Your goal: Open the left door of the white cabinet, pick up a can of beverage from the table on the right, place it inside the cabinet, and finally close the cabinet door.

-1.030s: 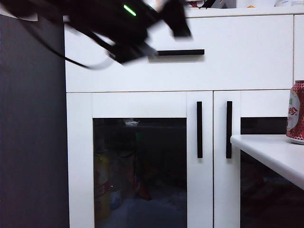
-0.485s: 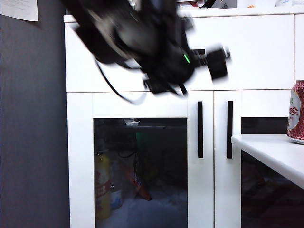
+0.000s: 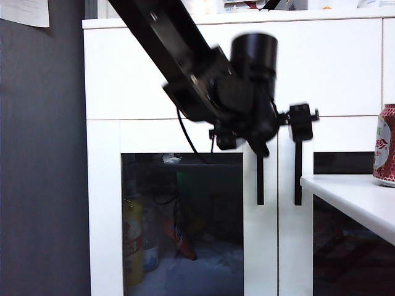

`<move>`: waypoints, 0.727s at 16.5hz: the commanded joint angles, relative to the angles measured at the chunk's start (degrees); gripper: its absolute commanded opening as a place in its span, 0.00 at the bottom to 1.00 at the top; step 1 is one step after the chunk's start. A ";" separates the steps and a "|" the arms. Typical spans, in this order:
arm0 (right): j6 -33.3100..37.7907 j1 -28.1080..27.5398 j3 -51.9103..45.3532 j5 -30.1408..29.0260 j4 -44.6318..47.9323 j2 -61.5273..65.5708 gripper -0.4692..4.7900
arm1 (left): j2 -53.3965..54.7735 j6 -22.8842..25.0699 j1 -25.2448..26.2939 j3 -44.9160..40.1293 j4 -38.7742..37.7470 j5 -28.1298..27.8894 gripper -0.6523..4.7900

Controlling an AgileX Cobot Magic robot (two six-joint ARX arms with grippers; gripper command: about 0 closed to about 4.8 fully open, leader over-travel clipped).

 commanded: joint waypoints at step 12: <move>-1.81 -5.31 -0.15 6.40 0.72 4.04 0.93 | 5.01 -1.16 1.99 4.90 3.72 -0.26 0.95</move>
